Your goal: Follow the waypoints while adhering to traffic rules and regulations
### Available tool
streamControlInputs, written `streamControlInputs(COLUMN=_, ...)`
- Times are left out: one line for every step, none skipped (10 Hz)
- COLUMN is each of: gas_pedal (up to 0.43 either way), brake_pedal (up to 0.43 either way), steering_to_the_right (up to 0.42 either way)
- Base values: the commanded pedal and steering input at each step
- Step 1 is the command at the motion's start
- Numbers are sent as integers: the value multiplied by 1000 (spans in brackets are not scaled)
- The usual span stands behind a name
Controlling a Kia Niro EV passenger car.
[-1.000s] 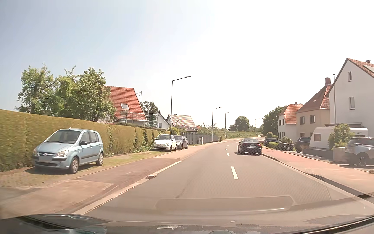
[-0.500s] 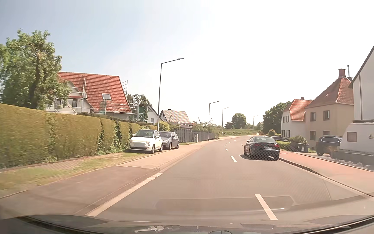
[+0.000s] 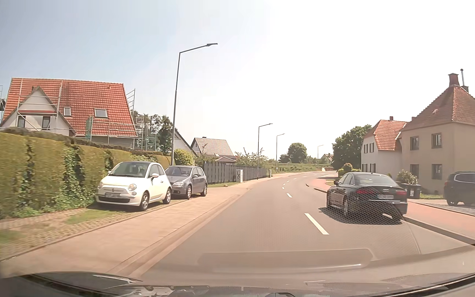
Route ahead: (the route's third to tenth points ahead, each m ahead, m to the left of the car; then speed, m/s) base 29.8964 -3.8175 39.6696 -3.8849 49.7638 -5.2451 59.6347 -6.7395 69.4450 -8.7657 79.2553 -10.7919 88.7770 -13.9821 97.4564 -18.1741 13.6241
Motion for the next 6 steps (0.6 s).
streamControlInputs(gas_pedal=20, brake_pedal=0, steering_to_the_right=18)
streamControlInputs(gas_pedal=20, brake_pedal=0, steering_to_the_right=17)
streamControlInputs(gas_pedal=20, brake_pedal=0, steering_to_the_right=18)
streamControlInputs(gas_pedal=20, brake_pedal=0, steering_to_the_right=18)
streamControlInputs(gas_pedal=20, brake_pedal=0, steering_to_the_right=19)
streamControlInputs(gas_pedal=20, brake_pedal=0, steering_to_the_right=21)
